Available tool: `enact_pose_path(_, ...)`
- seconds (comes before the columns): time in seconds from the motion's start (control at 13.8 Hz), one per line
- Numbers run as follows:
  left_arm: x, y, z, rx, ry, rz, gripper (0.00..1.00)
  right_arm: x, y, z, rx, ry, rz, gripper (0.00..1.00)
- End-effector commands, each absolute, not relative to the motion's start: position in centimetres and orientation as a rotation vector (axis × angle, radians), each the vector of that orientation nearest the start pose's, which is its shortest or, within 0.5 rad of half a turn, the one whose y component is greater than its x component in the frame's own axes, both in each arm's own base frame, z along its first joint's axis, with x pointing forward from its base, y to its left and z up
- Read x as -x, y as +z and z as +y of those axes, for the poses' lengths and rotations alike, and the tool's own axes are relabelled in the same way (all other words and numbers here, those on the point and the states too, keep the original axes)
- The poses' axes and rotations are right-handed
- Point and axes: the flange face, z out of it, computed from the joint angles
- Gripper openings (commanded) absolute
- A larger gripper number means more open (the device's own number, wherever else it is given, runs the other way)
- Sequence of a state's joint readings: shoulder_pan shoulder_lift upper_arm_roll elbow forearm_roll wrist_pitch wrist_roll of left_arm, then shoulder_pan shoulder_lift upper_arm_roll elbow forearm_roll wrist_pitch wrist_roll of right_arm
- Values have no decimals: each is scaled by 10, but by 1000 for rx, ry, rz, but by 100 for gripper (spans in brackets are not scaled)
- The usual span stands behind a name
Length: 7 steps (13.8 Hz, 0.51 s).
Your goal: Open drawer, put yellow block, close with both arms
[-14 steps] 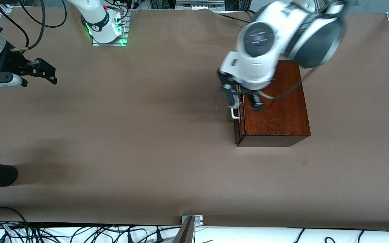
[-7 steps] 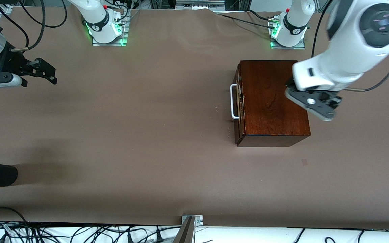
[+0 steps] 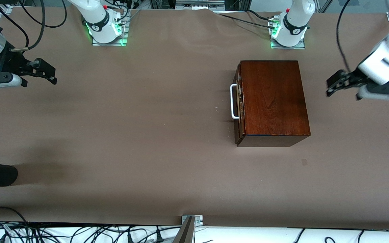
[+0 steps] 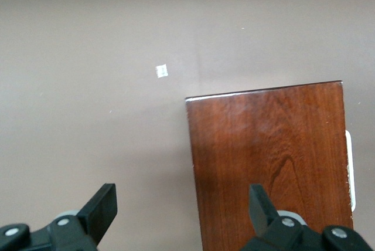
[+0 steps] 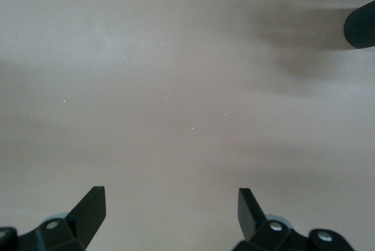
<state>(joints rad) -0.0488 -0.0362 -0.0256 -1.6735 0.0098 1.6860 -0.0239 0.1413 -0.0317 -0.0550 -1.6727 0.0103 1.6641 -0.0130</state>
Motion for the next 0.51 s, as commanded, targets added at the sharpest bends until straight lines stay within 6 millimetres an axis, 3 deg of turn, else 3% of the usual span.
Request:
enact_pose_path(0.0,-539,604,-31,3149,-98,-29,100,-551,606,48,3122,-37,-137,100)
enact_pose_path(0.43,-534,600,-33,3146,-26,-32,100,-551,607,48,3122,-40,-137,100)
